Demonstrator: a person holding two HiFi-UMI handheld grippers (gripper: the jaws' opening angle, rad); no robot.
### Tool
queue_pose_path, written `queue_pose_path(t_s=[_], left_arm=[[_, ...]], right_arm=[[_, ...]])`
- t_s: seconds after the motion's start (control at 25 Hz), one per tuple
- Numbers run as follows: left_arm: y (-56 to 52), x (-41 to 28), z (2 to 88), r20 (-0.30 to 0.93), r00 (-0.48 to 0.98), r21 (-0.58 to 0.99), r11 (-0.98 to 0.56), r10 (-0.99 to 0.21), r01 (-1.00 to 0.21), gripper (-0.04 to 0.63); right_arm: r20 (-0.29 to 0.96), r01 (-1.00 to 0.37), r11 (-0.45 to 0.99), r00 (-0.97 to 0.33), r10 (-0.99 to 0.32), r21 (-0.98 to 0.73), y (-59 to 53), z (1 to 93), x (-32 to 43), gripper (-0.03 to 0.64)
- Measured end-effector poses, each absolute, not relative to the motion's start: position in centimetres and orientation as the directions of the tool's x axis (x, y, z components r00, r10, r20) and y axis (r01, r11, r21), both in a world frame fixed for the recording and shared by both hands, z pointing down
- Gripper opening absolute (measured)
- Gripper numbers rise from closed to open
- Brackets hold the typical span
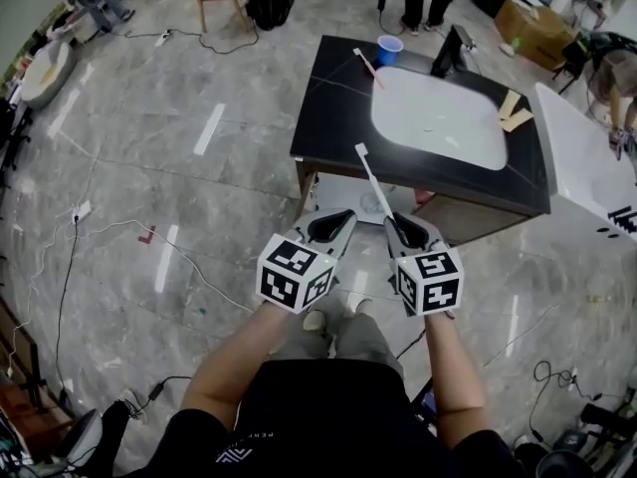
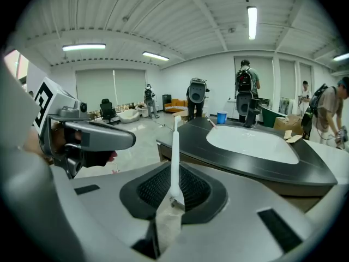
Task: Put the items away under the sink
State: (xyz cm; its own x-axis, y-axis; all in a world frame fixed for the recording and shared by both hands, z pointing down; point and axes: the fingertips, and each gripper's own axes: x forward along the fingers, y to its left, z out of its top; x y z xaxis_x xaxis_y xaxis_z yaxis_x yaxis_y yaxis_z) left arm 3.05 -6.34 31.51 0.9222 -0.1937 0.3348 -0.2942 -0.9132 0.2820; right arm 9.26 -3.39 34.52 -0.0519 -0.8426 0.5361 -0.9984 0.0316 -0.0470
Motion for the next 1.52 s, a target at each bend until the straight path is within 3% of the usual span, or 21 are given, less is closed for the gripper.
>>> queue_pose_path(t_s=[0.56,1.52], left_arm=[[-3.9,6.7,36.7,0.391,0.872,0.342,-0.833,-0.295,-0.435,0.011],[-1.0,8.0,48.3,0.421,0.852,0.377,-0.794,-0.312,-0.477,0.011]], right_arm=[[0.587,-0.980,0.183,-0.193,-0.786,-0.077,1.3,39.1,12.7,0.060],[0.646,-0.969,0.221,-0.242,-0.724,-0.115,4.2,51.1,13.6,0.060]])
